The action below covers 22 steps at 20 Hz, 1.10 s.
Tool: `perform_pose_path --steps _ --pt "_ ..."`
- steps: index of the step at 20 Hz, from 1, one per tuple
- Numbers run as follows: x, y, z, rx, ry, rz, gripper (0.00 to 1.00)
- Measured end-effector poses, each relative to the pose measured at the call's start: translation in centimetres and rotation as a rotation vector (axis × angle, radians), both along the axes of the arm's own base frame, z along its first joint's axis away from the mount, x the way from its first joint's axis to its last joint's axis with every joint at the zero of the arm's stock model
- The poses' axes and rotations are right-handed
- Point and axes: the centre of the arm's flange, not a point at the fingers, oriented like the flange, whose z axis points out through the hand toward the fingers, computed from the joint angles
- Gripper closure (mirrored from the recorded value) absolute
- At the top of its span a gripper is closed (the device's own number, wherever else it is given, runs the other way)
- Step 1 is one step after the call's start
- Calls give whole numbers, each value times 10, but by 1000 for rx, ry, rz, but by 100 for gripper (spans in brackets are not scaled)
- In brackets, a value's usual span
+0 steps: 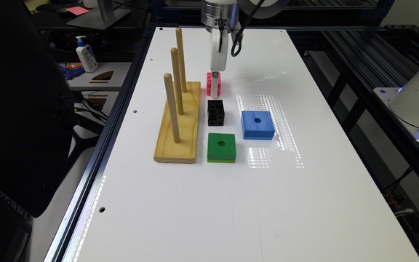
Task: Pick up pink block.
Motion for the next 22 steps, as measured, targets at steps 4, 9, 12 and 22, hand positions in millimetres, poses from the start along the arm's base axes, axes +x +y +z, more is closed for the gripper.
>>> perform_pose_path --steps 4,9,12,22 --pt "1 0 5 -2 -6 0 100" --pt "2 -1 39 -8 -1 4 100" --pt "1 -1 52 -10 6 5 100" --pt "-2 0 110 -22 3 9 100"
